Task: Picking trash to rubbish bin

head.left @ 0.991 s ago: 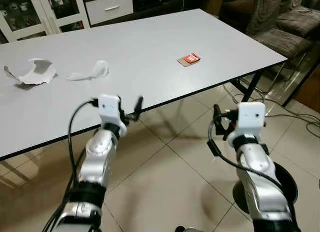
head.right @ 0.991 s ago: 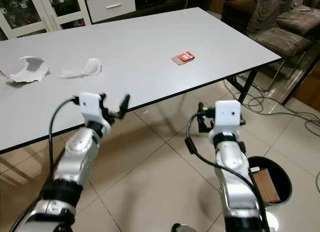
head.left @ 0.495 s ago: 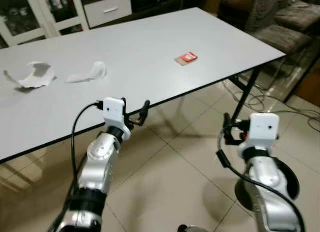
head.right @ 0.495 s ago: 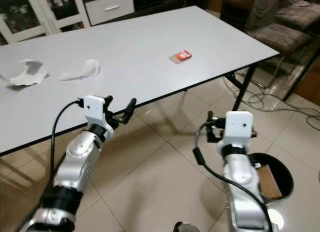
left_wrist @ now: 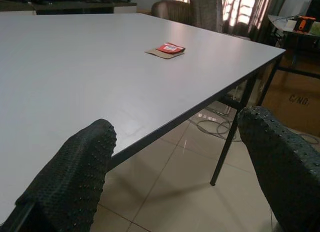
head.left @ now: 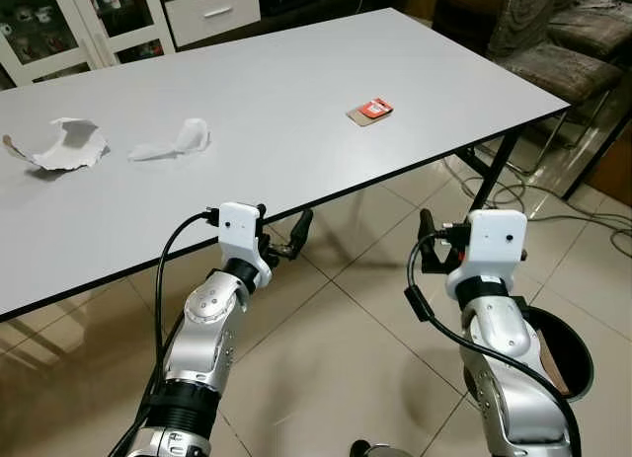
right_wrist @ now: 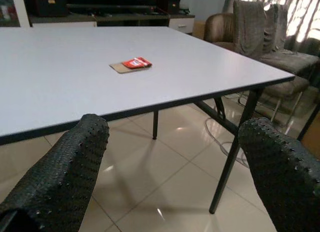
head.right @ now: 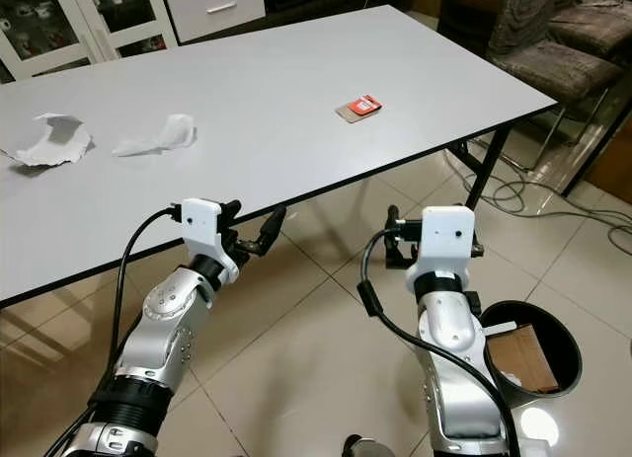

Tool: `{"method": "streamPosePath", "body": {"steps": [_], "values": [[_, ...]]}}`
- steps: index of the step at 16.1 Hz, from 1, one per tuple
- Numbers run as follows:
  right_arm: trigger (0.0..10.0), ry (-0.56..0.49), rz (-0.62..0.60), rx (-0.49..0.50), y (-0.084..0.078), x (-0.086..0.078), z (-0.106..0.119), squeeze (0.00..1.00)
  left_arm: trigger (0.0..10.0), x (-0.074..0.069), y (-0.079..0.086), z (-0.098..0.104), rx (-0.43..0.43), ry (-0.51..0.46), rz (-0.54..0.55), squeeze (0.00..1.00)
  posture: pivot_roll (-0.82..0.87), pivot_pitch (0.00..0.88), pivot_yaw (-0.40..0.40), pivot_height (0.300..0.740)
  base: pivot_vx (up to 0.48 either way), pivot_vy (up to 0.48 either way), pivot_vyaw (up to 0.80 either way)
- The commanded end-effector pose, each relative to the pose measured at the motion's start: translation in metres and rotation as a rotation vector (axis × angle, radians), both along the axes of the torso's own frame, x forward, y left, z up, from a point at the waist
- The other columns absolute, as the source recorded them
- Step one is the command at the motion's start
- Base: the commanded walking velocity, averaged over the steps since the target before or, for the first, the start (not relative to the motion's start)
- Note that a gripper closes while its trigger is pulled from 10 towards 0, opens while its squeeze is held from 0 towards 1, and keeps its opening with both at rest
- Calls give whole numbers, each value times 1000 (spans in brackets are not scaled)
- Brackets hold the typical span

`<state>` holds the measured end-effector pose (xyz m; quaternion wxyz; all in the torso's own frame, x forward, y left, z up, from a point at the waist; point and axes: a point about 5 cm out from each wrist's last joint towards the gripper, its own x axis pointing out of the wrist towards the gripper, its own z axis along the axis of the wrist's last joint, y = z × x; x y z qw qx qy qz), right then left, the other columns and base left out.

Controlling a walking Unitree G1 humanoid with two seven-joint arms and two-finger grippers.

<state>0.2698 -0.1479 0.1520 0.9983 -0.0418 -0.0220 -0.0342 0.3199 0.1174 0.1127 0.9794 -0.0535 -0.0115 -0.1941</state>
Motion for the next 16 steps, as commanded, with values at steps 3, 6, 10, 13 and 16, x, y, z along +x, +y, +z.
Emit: {"method": "streamPosePath", "body": {"steps": [3,6,10,13,16], "values": [[10000,-28,0,10,1,3,8,988,10000,3,-3,8,5,-18,-21,0,-161,71,49,740,0,0,0],[10000,-26,2,13,2,3,8,953,10000,1,-6,6,7,-7,-35,0,-156,69,51,740,0,0,-706],[10000,-20,8,13,4,3,6,867,10000,0,-9,5,13,0,-54,0,-156,69,51,740,0,0,0],[10000,-18,11,11,4,3,6,867,10000,0,-11,6,18,-1,-72,0,-160,72,52,740,0,0,0],[10000,-21,19,13,7,4,7,867,10000,-2,-15,5,27,5,-100,0,-158,68,54,740,189,0,0]]}}
